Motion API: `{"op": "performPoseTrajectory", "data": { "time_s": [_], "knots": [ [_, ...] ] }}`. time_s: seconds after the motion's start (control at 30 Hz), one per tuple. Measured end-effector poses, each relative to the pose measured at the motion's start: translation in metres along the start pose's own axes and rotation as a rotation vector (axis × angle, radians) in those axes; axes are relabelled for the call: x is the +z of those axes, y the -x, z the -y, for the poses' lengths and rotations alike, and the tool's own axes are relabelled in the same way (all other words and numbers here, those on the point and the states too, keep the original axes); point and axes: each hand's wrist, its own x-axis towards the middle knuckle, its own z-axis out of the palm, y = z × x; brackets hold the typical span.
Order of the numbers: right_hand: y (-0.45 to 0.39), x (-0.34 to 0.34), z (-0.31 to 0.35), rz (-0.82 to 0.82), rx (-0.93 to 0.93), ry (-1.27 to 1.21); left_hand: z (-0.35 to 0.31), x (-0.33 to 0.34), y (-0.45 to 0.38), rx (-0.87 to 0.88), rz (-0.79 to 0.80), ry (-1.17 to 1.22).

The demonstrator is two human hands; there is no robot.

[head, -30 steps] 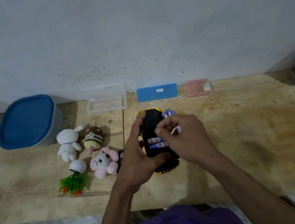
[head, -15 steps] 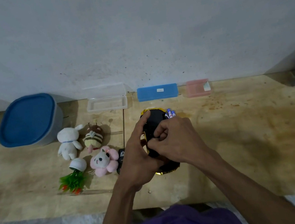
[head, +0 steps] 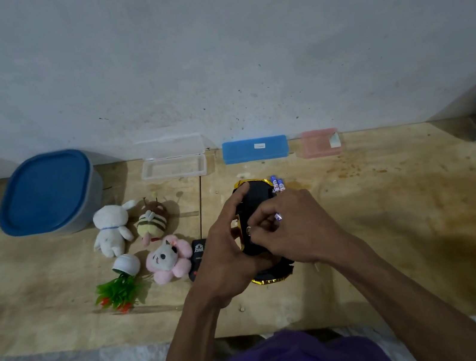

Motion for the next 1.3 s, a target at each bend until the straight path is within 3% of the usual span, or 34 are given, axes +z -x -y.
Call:
{"op": "performPoseTrajectory", "data": {
  "time_s": [0.2, 0.3, 0.37, 0.47, 0.53, 0.6, 0.73, 0.8, 1.03, 1.3],
  "knots": [
    [-0.007, 0.003, -0.009, 0.064, -0.156, 0.067, 0.003, -0.004, -0.002, -0.008, -0.008, 0.018],
    [-0.008, 0.002, -0.006, -0.005, -0.193, 0.044, 0.004, -0.004, -0.002, -0.01, -0.022, 0.022],
    [-0.008, -0.002, -0.006, -0.078, -0.12, -0.205, 0.006, -0.006, -0.003, -0.019, -0.039, 0.042],
    [-0.007, -0.012, -0.006, -0.075, 0.118, -0.869, 0.008, -0.009, -0.004, -0.029, -0.059, 0.067],
    [-0.005, -0.016, -0.004, -0.071, 0.279, -1.166, 0.01, -0.011, -0.004, -0.034, -0.064, 0.073],
    [-0.002, -0.018, -0.003, -0.091, 0.364, -1.096, 0.011, -0.012, -0.005, -0.042, -0.071, 0.086],
    [0.013, -0.009, -0.006, -0.077, 0.283, -0.589, 0.011, -0.013, -0.007, -0.047, -0.086, 0.097],
    [0.02, -0.003, -0.01, -0.04, 0.265, -0.507, 0.008, -0.014, -0.009, -0.013, -0.109, 0.075],
    [0.022, 0.002, -0.007, 0.015, 0.431, -0.801, 0.002, -0.009, -0.015, 0.086, -0.144, -0.008],
    [0.014, -0.002, -0.011, -0.013, 0.501, -0.895, 0.001, -0.01, -0.02, 0.09, -0.138, -0.015]
  ]
}}
